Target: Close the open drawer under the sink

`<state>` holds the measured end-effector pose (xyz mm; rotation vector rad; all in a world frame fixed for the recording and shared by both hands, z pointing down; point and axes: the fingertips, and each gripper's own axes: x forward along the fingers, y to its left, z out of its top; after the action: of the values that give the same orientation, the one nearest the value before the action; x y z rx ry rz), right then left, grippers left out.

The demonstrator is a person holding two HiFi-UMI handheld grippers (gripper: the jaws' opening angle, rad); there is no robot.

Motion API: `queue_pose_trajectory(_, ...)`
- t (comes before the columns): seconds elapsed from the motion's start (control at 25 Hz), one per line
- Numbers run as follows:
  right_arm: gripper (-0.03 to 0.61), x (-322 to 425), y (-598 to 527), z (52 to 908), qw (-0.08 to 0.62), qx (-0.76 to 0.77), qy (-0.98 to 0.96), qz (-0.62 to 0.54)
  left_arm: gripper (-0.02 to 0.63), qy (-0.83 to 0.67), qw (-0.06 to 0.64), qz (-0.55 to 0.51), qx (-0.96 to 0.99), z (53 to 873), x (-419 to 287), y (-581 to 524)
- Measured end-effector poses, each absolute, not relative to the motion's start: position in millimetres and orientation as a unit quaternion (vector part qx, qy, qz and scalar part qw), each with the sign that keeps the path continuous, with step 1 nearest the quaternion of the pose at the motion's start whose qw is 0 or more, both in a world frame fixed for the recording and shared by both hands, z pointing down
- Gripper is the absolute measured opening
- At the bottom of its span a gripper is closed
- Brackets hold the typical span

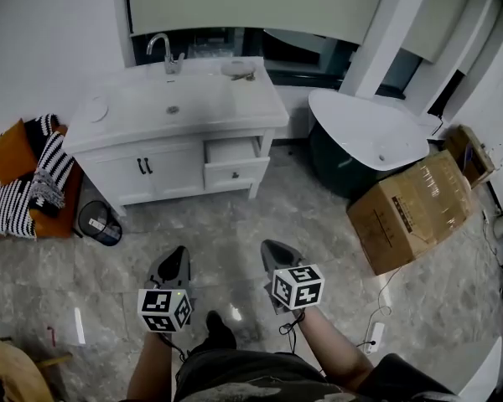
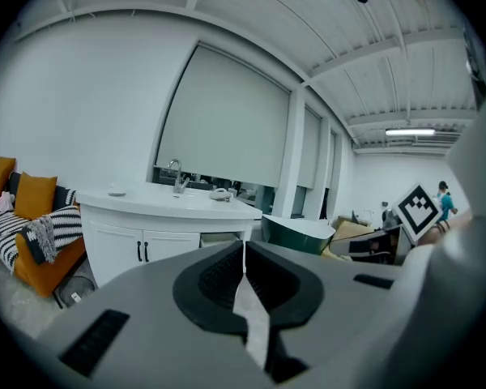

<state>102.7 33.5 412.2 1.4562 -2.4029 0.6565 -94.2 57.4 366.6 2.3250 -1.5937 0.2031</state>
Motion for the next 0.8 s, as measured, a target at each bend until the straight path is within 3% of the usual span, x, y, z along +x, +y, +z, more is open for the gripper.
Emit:
queue_pose_trajectory(0.48, 0.031, 46.4, -28.9, 412.3, 0.12, 0.533, -0.809, 0.217, 0.02, -0.526, 0.17, 0.068, 0.83, 380.1, -138.9, -4.4)
queue_pose_trajectory(0.8, 0.031, 64.3, -46.8, 431.9, 0.122, 0.565, -0.784, 0.228, 0.02, -0.522, 0.187, 0.081, 0.828, 403.6, -145.2, -19.8)
